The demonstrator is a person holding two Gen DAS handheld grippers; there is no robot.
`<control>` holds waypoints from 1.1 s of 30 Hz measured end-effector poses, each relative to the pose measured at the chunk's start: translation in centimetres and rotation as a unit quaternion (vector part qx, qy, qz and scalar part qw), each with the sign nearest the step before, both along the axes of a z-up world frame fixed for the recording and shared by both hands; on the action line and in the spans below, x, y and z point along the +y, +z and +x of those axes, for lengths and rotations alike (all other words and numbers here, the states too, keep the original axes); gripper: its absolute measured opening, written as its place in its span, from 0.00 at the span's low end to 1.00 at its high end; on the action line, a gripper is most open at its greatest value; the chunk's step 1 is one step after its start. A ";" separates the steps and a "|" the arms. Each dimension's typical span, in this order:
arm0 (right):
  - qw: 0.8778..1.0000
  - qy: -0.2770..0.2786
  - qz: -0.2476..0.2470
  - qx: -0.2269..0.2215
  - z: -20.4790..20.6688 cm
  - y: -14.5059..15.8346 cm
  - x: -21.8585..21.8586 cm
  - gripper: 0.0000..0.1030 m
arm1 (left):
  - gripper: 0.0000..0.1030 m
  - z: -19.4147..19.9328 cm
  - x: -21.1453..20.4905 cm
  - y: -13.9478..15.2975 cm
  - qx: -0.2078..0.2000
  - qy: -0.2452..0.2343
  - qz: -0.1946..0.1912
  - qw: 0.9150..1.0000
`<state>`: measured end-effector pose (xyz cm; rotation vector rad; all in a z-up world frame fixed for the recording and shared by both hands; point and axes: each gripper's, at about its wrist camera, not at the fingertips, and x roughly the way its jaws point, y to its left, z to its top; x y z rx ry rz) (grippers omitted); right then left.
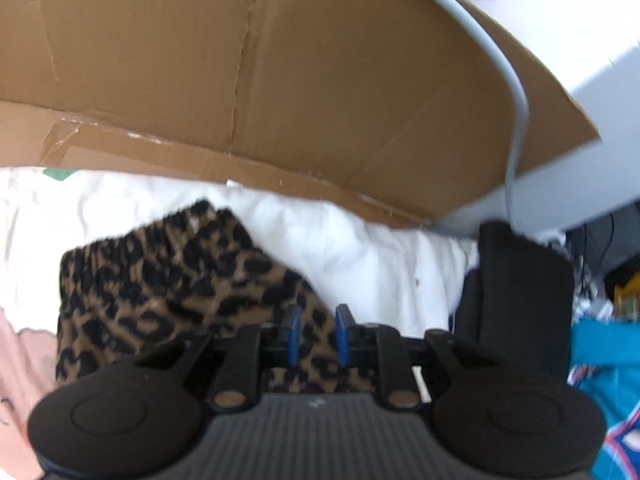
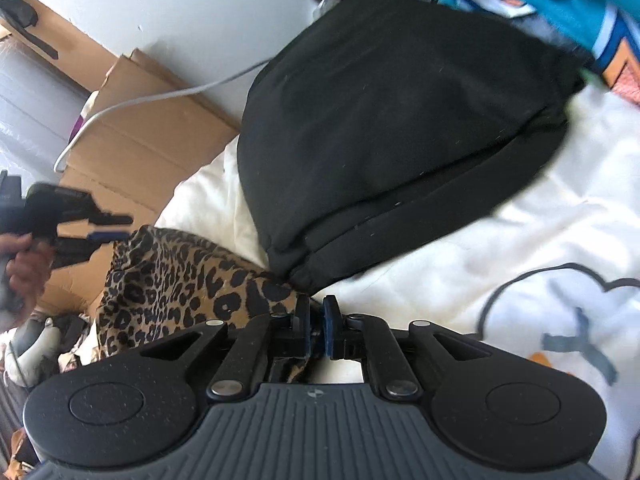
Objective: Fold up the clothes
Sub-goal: 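Drag the folded garment with the right tool toward the black bag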
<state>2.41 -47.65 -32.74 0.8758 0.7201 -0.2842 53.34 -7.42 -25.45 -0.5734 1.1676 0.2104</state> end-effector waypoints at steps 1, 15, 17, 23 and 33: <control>1.000 0.000 -0.004 -0.004 -0.2 0.2 0.0 0.06 | 0.18 -0.5 -0.5 -0.2 -0.001 -0.010 -0.004 1.000; 0.998 0.062 -0.023 -0.023 1.4 1.1 2.2 0.06 | 0.14 -2.5 -6.7 -5.9 0.028 -0.100 -0.016 0.994; 0.997 0.069 -0.019 -0.016 1.9 0.6 2.6 0.06 | 0.13 -2.0 -6.9 -6.5 0.029 -0.096 -0.017 0.995; 0.996 0.088 -0.031 0.007 3.4 -0.1 3.3 0.06 | 0.13 -1.1 -7.4 -7.2 0.015 -0.094 -0.014 0.995; 0.993 0.085 -0.066 0.039 4.5 -0.8 3.3 0.04 | 0.07 0.2 -7.2 -7.9 -0.005 -0.098 -0.016 0.995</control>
